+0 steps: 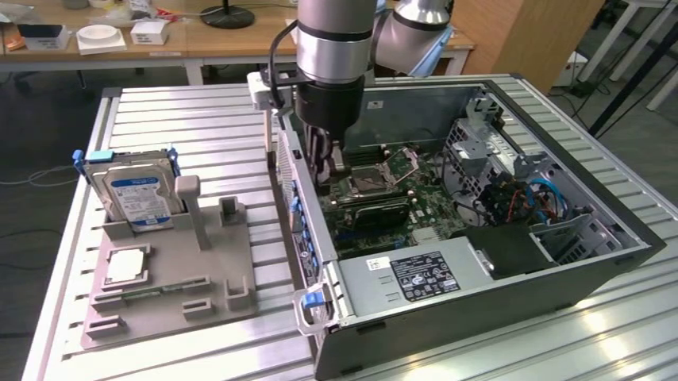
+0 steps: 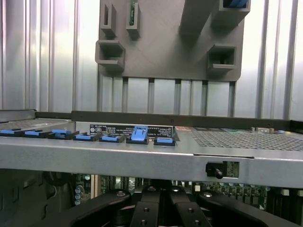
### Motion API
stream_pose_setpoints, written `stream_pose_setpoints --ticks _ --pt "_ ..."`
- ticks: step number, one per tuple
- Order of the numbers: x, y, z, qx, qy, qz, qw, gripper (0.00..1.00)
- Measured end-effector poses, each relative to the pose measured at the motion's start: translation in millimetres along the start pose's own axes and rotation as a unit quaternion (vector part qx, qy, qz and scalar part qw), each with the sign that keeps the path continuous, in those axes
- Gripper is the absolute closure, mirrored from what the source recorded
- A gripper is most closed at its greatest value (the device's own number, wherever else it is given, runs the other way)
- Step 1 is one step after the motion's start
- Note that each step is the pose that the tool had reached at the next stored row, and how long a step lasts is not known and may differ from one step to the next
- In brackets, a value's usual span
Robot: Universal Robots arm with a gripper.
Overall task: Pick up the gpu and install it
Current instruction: 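Press down on the gpu until it lock into place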
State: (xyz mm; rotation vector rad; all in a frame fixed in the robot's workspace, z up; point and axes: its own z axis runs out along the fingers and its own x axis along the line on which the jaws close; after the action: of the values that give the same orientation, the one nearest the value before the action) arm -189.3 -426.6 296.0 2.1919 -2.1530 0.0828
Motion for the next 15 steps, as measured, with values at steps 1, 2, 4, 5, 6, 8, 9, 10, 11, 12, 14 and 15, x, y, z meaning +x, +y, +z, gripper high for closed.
stream_pose_setpoints --ticks 1,2,4,5,6,8,9,10,11,12,14,15 --pt "0.0 0.0 0.2 -0.0001 0.0038 0.000 1.0000 0.89" --pt "0.0 0.0 0.4 -0.0002 0.0069 0.000 1.0000 0.89" --pt "0.0 0.1 0.6 -0.0003 0.0128 0.000 0.9999 0.89" --pt "0.1 0.8 0.6 -0.0003 0.0141 0.000 0.9999 0.89" --pt "0.0 1.4 0.7 -0.0003 0.0145 0.000 0.9999 0.89" --pt "-0.2 2.0 0.6 -0.0003 0.0145 0.000 0.9999 0.89" --pt "-0.4 2.4 0.6 -0.0004 0.0145 0.000 0.9999 0.89" --pt "-0.7 2.6 0.6 -0.0003 0.0146 0.000 0.9999 0.89" --pt "-1.0 2.8 0.6 -0.0002 0.0145 0.000 0.9999 0.89" --pt "-1.1 3.2 0.6 -0.0001 0.0145 0.000 0.9999 0.89" --pt "-1.3 3.7 0.8 0.0003 0.0148 0.000 0.9999 0.89" --pt "-1.2 3.8 1.0 0.0003 0.0154 0.000 0.9999 0.89"
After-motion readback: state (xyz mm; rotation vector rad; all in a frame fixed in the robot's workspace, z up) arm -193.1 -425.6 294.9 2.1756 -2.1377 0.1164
